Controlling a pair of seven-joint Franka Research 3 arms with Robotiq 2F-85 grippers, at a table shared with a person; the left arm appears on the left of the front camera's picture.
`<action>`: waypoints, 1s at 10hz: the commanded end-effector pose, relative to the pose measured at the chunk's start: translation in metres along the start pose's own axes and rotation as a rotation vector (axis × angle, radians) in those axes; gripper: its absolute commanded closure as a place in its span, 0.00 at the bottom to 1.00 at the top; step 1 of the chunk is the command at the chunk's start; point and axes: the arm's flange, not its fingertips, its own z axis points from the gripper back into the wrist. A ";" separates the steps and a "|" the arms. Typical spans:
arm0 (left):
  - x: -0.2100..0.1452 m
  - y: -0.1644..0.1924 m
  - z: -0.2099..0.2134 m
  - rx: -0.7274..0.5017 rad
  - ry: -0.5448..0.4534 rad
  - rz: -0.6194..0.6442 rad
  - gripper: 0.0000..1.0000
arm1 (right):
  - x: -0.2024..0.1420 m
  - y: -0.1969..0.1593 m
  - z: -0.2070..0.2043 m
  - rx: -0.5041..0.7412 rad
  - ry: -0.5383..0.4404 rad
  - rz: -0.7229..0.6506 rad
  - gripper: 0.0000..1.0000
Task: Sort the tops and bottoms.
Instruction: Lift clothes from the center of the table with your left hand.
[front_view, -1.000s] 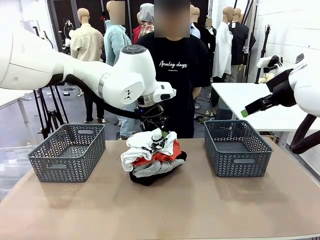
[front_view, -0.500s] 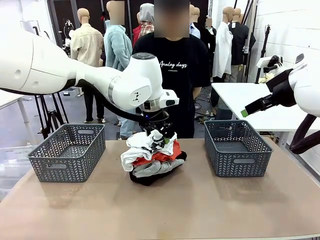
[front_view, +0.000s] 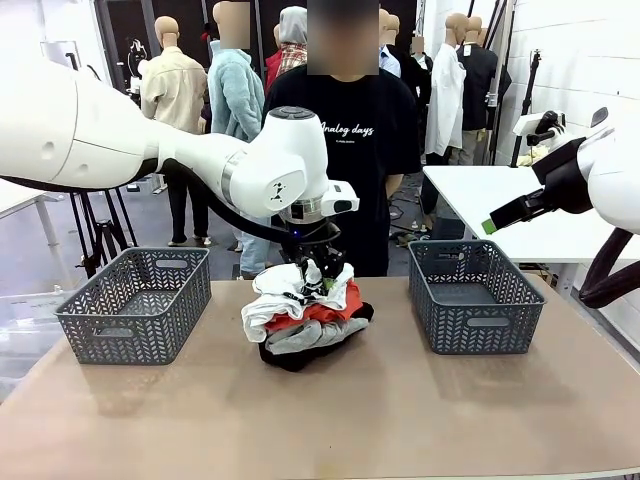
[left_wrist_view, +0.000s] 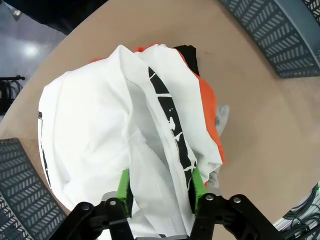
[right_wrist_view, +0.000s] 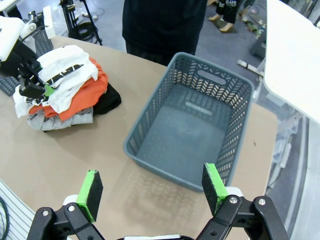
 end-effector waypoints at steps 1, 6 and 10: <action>0.004 -0.001 -0.001 0.023 -0.001 0.013 0.89 | -0.001 -0.001 -0.002 0.014 -0.002 -0.006 0.00; 0.006 0.004 0.010 0.024 0.001 0.014 1.00 | -0.001 -0.001 -0.002 0.014 -0.002 -0.006 0.00; 0.001 0.007 0.033 -0.016 -0.062 -0.011 1.00 | -0.001 -0.001 -0.002 0.014 -0.002 -0.006 0.00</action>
